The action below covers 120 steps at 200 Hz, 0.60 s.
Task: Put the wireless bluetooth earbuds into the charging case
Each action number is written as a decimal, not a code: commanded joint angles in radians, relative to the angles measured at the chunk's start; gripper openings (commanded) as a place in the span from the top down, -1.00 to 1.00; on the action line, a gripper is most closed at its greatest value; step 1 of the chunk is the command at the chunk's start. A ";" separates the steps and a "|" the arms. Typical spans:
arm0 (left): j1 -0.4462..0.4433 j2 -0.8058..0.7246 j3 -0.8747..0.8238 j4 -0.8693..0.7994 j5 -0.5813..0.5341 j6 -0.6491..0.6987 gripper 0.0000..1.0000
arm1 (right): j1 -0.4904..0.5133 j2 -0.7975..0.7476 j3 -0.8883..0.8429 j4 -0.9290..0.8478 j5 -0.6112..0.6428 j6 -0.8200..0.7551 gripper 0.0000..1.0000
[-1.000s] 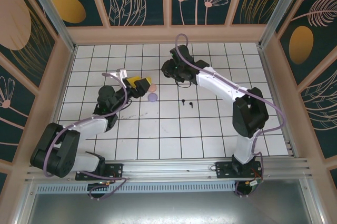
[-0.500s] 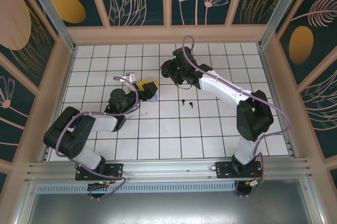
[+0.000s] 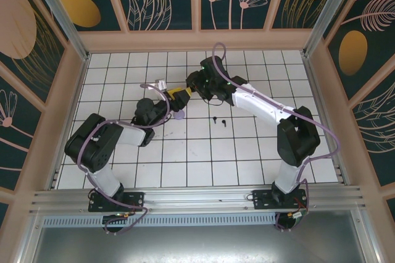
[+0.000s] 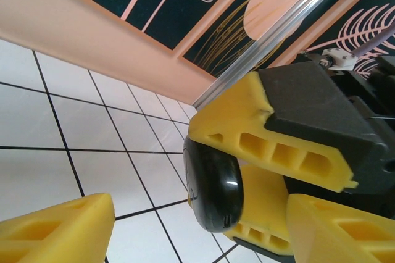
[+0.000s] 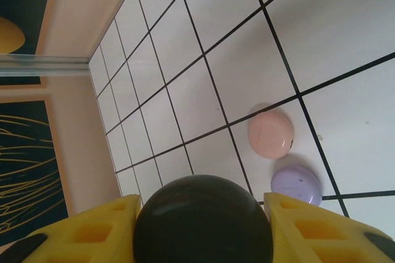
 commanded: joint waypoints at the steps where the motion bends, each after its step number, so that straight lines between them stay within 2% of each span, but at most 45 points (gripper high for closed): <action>1: -0.008 0.028 0.026 0.065 0.021 -0.014 -0.42 | 0.009 -0.051 0.000 0.038 -0.012 0.014 0.37; 76: -0.014 0.067 0.066 0.081 0.022 -0.028 -0.34 | 0.026 -0.065 0.004 0.043 -0.013 0.019 0.37; 120: -0.019 0.084 0.070 0.107 0.012 -0.035 -0.17 | 0.033 -0.068 0.005 0.043 -0.015 0.022 0.37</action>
